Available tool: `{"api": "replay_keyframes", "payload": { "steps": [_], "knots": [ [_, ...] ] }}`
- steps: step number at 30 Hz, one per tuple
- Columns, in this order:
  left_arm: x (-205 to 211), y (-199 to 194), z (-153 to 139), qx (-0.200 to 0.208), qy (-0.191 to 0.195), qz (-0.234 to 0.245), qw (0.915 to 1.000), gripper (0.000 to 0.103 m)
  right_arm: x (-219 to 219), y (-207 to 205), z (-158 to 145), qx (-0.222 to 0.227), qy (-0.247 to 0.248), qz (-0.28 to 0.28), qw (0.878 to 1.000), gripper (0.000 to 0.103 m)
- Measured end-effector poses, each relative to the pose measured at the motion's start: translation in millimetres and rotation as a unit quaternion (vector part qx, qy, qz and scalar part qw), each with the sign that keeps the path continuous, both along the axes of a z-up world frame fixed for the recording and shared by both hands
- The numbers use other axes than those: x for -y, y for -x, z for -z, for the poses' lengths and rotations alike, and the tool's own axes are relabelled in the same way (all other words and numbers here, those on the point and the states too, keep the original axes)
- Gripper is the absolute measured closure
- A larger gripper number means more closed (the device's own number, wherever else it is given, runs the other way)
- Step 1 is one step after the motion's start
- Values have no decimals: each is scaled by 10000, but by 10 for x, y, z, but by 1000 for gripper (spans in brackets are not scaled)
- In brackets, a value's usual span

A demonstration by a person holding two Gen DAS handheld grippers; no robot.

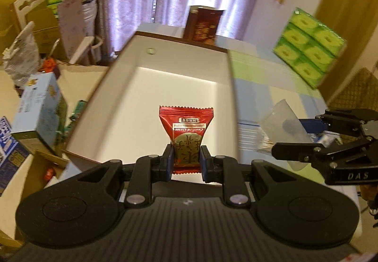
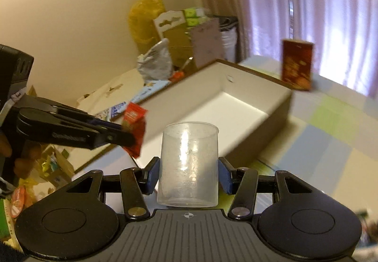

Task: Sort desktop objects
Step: 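Carry the red packet and clear cup into the brown box and release both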

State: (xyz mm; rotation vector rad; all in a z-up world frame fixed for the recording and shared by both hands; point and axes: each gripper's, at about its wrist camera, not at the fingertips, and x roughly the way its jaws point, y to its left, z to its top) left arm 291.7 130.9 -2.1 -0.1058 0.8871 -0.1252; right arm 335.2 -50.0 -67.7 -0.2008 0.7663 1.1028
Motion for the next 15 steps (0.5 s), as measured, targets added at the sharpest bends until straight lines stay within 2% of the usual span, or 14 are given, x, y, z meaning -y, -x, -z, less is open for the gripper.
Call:
{"api": "replay_keyframes", "payload": {
  "steps": [6,15],
  "knots": [
    [-391,-234,177,-333,-131,-85,9993,85,-635,-133,238,8,381,-185,9991,54],
    [-704,-643,571,-1168,-142,128,9930,85,-1179,-369,665,-88,1215,-370,9919,54]
  ]
}}
